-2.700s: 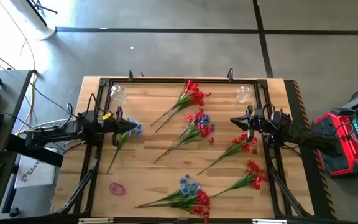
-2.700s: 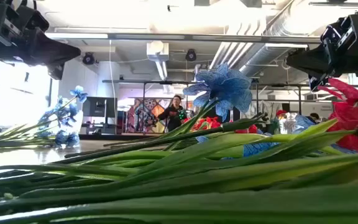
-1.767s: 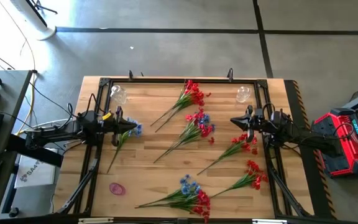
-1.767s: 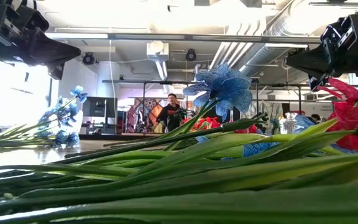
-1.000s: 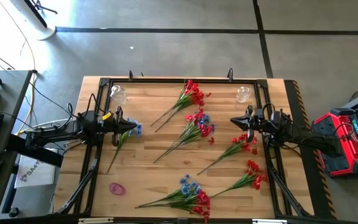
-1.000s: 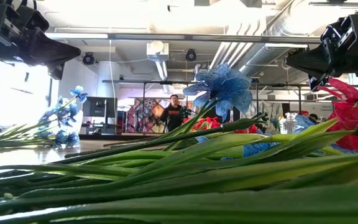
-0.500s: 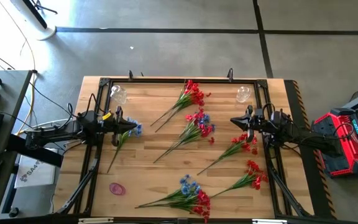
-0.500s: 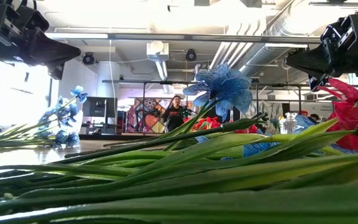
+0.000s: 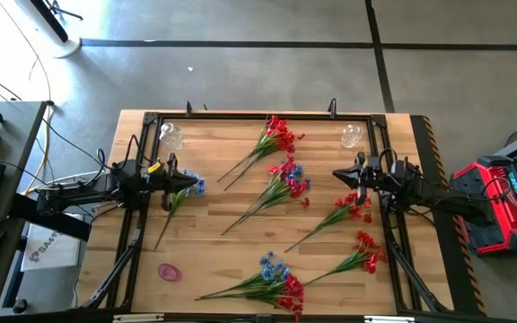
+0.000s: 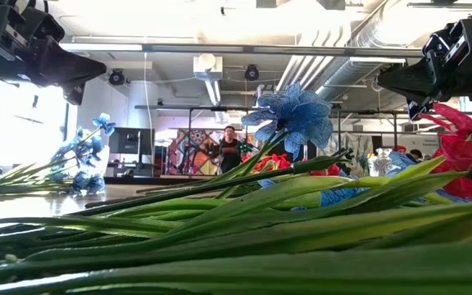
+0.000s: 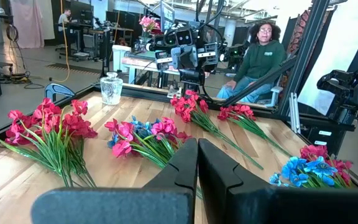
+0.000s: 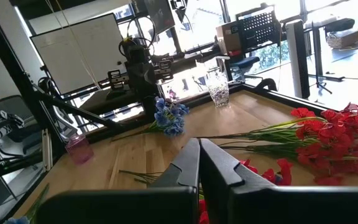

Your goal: Sort flowers into vase by color

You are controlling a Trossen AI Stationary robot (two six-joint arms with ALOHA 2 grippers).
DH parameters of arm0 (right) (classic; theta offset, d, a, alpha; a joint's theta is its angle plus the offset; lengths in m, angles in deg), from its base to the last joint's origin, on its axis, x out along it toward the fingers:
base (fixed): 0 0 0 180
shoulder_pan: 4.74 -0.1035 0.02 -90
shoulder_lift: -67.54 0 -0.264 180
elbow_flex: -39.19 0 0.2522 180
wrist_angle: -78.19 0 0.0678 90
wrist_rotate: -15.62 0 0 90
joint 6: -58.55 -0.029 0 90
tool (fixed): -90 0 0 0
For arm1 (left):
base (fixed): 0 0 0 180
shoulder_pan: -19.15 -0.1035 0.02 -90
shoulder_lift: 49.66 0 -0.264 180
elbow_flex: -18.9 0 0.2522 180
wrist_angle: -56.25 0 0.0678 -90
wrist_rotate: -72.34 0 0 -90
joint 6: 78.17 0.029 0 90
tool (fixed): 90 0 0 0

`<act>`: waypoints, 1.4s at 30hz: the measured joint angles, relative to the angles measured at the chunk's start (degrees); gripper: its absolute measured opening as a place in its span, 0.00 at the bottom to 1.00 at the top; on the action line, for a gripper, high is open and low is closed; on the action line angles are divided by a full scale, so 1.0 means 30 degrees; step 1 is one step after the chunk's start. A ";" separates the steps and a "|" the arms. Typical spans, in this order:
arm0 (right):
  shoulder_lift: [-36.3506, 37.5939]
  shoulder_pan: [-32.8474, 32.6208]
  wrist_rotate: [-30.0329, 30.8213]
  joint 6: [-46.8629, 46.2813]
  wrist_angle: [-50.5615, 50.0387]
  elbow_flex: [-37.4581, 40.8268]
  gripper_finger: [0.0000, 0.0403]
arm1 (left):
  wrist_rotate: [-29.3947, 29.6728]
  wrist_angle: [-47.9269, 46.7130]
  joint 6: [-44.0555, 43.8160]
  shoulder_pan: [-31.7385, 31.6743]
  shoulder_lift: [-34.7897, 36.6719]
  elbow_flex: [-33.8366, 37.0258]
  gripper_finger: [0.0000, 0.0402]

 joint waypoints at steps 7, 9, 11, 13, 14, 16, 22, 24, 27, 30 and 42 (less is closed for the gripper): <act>0.0000 -0.0002 0.0005 0.0013 0.0000 -0.0003 0.00 | 0.0000 -0.0007 0.0000 0.0007 -0.0007 0.0000 0.00; 0.0005 0.0000 0.0002 -0.0004 0.0000 -0.0005 0.00 | -0.0007 0.0000 0.0000 0.0000 0.0000 0.0000 0.00; 0.0001 0.0000 0.0007 -0.0002 0.0000 0.0001 0.00 | -0.0004 0.0000 0.0000 0.0004 -0.0003 -0.0003 0.00; 0.0000 0.0000 0.0006 -0.0002 0.0000 -0.0005 0.00 | -0.0007 0.0000 0.0000 0.0000 -0.0002 -0.0002 0.00; 0.0002 -0.0005 0.0007 0.0003 0.0000 -0.0005 0.00 | 0.0000 0.0000 0.0020 0.0001 -0.0001 -0.0007 0.00; 0.0002 0.0000 0.0005 -0.0009 0.0026 -0.0005 0.00 | 0.0037 0.0000 0.0580 0.0007 -0.0003 0.0000 0.00; 0.0007 -0.0007 0.0973 -0.6274 -0.0215 -0.0052 0.00 | 0.0095 0.1972 0.0319 0.0003 -0.0003 0.0008 0.00; -0.0185 0.0015 0.1896 -0.9253 -0.0378 -0.0085 0.00 | 0.0087 0.2976 -0.0346 0.0000 -0.0004 0.0008 0.00; -0.0923 0.0054 0.2976 -1.1069 -0.0224 -0.0085 0.00 | 0.0084 0.3625 -0.2345 0.0007 0.0000 -0.0007 0.00; -0.1689 0.0058 0.3419 -1.3316 -0.0088 -0.0085 0.00 | 0.0281 0.3997 -0.2909 -0.0006 0.0000 -0.0007 0.00; -0.2678 0.0058 0.4022 -1.5818 0.0029 -0.0107 0.00 | 0.0328 0.4018 -0.4917 -0.0015 0.0000 -0.0007 0.00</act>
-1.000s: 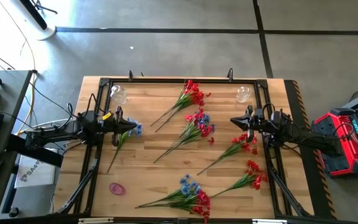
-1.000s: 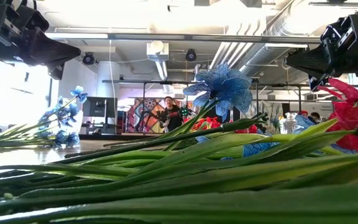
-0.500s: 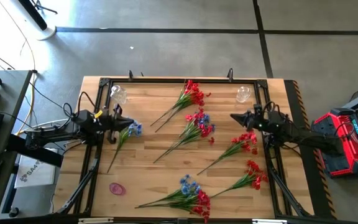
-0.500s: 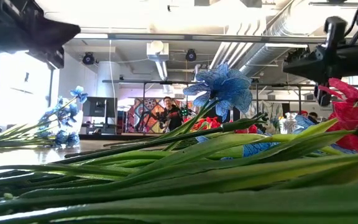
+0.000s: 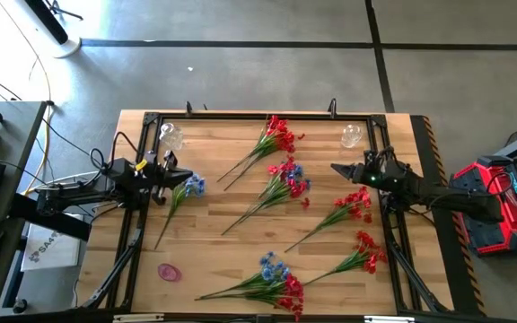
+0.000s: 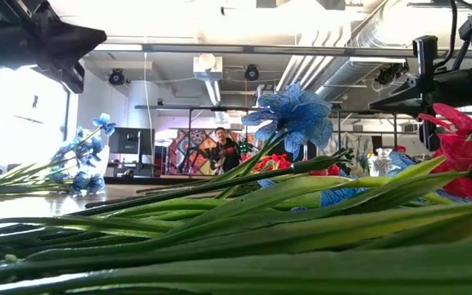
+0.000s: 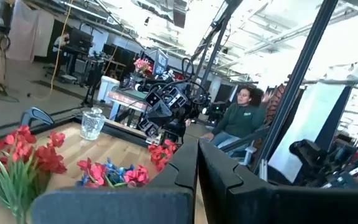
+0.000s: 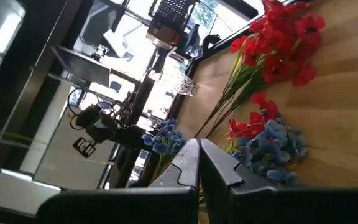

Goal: Sort flowers into vase by color
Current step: Put the top red flower into the left transparent vase

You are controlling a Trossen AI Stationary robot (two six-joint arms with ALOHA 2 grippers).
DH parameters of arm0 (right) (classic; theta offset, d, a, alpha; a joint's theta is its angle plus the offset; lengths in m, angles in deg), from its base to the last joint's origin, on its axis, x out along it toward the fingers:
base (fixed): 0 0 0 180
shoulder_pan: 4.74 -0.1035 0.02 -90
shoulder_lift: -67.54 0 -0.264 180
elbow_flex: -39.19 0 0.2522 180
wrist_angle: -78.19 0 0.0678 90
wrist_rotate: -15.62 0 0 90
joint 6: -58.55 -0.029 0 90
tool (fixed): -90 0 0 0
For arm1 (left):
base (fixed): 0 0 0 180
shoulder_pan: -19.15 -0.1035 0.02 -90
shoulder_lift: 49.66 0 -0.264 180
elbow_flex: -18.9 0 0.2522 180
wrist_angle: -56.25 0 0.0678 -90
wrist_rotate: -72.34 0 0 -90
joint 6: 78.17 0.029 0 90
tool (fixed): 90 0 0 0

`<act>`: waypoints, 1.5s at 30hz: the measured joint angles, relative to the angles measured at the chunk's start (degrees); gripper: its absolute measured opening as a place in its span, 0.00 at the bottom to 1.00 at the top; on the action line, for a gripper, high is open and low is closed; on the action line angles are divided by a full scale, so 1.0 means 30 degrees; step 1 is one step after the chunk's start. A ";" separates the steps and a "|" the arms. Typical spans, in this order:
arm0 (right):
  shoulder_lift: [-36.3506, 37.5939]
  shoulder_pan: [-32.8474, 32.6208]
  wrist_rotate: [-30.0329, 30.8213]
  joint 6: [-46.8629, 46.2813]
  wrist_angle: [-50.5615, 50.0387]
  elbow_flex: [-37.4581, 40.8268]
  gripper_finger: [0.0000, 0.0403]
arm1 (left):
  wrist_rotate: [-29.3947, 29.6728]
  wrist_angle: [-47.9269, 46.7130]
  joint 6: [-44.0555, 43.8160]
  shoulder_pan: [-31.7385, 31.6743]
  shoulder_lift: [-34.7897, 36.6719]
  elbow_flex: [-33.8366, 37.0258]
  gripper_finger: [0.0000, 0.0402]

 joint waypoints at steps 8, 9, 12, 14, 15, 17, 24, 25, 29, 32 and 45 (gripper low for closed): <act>-0.0839 0.0000 0.0165 -0.0622 0.4185 -0.0175 0.00 | 0.1590 0.0028 -0.3924 0.0000 0.0000 0.0000 0.00; -0.1100 0.0000 0.0288 -0.0516 0.4437 -0.0458 0.00 | 0.2001 0.0033 -0.4341 0.0004 0.0000 0.0000 0.00; -0.2164 -0.0007 0.0277 0.0211 0.4527 -0.1758 0.00 | 0.3015 0.0070 -0.4941 0.0000 -0.0054 0.0000 0.00; -0.3245 -0.0007 -0.0241 0.0857 0.4546 -0.2814 0.00 | 0.3312 0.0348 -0.4902 0.0000 -0.0255 0.0006 0.00; -0.3837 -0.0007 -0.0553 0.1180 0.4531 -0.3369 0.00 | 0.3381 0.0719 -0.4754 0.0000 -0.0461 0.0000 0.00; -0.5189 -0.0007 -0.0884 0.1759 0.4517 -0.4478 0.00 | 0.3381 0.1591 -0.4488 0.0000 -0.0937 -0.0043 0.00; -1.0189 -0.0007 -0.2010 0.1855 0.4438 -0.7387 0.03 | 0.3373 0.1814 -0.3784 0.0000 -0.3375 -0.1991 0.00; -1.0834 -0.0007 -0.2335 0.2078 0.4397 -0.7685 0.04 | 0.3381 0.1851 -0.3535 0.0000 -0.3774 -0.2372 0.00; -1.3096 -0.0004 -0.3077 0.4045 0.4380 -0.8915 0.13 | 0.3386 0.0088 -0.2931 0.0000 -0.5464 -0.4315 0.00; -1.4321 0.0056 -0.3306 0.4998 0.4375 -0.9903 0.21 | 0.3512 -0.2182 -0.2686 0.0000 -0.7009 -0.5892 0.00; -1.6303 0.1421 -0.5009 0.5005 -0.6486 -1.5777 0.35 | 0.6897 -0.5548 -0.2604 -0.1170 -1.1435 -0.8776 0.11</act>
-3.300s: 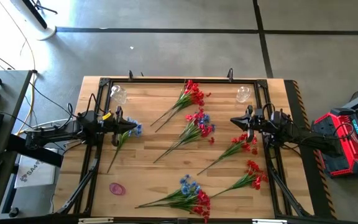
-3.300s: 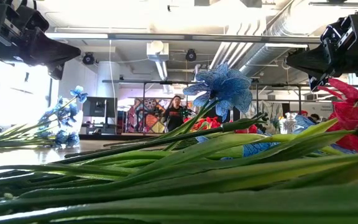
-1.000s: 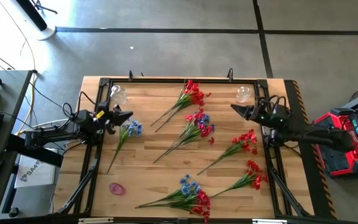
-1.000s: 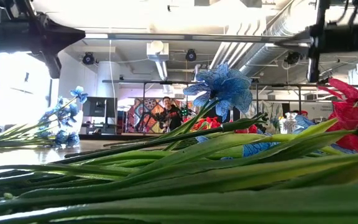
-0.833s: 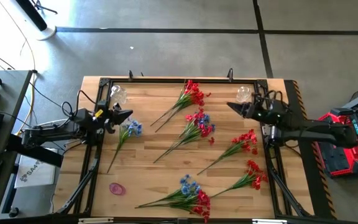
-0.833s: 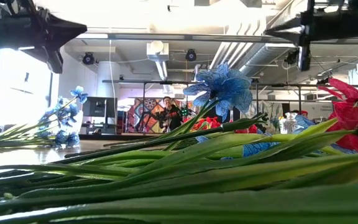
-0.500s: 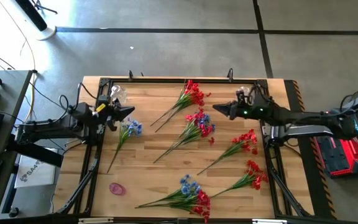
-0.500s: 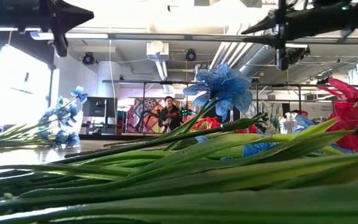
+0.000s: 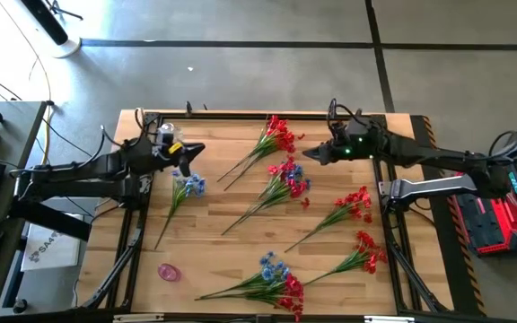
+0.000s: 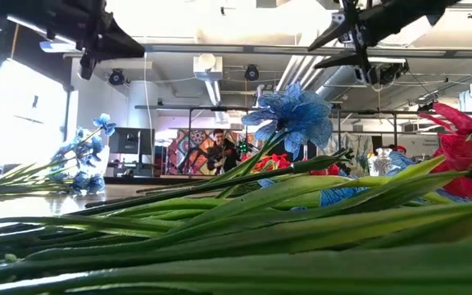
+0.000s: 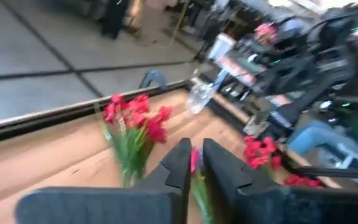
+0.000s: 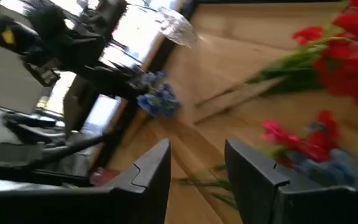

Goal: Sort flowers into vase by color
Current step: Put the top red flower into the left transparent vase

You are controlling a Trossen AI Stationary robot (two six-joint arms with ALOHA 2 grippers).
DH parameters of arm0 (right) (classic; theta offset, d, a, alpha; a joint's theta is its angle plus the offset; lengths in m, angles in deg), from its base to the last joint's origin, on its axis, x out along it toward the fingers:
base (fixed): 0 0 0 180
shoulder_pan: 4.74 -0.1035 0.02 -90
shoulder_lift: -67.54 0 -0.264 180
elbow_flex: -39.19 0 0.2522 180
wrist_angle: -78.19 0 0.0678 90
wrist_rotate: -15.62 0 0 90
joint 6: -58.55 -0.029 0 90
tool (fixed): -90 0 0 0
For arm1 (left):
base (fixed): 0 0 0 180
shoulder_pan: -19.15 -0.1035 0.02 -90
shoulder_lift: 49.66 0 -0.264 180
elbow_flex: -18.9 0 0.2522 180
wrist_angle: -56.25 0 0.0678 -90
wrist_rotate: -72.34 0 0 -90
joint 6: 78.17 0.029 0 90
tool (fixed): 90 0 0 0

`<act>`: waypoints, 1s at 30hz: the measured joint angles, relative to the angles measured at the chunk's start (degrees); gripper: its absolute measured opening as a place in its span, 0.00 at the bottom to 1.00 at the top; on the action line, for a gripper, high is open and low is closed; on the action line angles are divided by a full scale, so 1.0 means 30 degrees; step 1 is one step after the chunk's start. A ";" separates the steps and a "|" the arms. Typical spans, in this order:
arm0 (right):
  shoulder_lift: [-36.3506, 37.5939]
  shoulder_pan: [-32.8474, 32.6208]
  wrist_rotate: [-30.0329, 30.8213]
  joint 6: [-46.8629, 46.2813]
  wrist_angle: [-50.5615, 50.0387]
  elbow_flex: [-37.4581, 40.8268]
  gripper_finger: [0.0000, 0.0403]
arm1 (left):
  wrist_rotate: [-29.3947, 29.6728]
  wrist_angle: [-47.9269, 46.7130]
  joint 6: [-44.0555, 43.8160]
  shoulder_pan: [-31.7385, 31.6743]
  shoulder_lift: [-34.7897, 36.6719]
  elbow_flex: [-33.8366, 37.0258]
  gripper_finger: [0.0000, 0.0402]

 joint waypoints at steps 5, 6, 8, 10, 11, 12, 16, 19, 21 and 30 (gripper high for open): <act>-0.0175 -0.0038 0.0908 -0.0542 -0.3975 -0.1826 0.35 | -0.1197 -0.1461 -0.0498 -0.0993 -0.1920 -0.0740 0.24; -0.0207 -0.0076 0.1017 -0.0736 -0.4489 -0.1950 0.35 | -0.1548 -0.1487 -0.0494 -0.1236 -0.2397 -0.0792 0.26; -0.0381 -0.0198 0.1096 -0.1471 -0.4990 -0.2081 0.35 | -0.2485 -0.1601 -0.0395 -0.1706 -0.3402 -0.0966 0.29; -0.0697 -0.0384 0.1097 -0.2325 -0.5702 -0.2080 0.35 | -0.3545 -0.1553 -0.0363 -0.2065 -0.4325 -0.1233 0.31; -0.0895 -0.0551 0.1107 -0.2728 -0.6016 -0.2080 0.35 | -0.3985 -0.1530 -0.0353 -0.2190 -0.4797 -0.1397 0.32; -0.1150 -0.0763 0.1172 -0.3081 -0.6191 -0.2080 0.35 | -0.4298 -0.1494 -0.0352 -0.2280 -0.5200 -0.1525 0.32; -0.2465 -0.1863 0.1275 -0.4201 -0.6455 -0.2073 0.35 | -0.4522 -0.1635 -0.0341 -0.2357 -0.6448 -0.1845 0.33; -0.3449 -0.2856 0.1334 -0.4979 -0.5652 -0.2065 0.35 | -0.4944 -0.2052 -0.0297 -0.2357 -0.6993 -0.2048 0.33; -0.4051 -0.3559 0.1539 -0.5616 -0.4802 -0.2065 0.35 | -0.5320 -0.2127 -0.0031 -0.2357 -0.7316 -0.2073 0.33; -0.5185 -0.6187 0.2891 -0.7991 -0.3211 -0.2058 0.35 | -0.6267 -0.2110 0.1000 -0.2504 -0.9854 -0.2169 0.33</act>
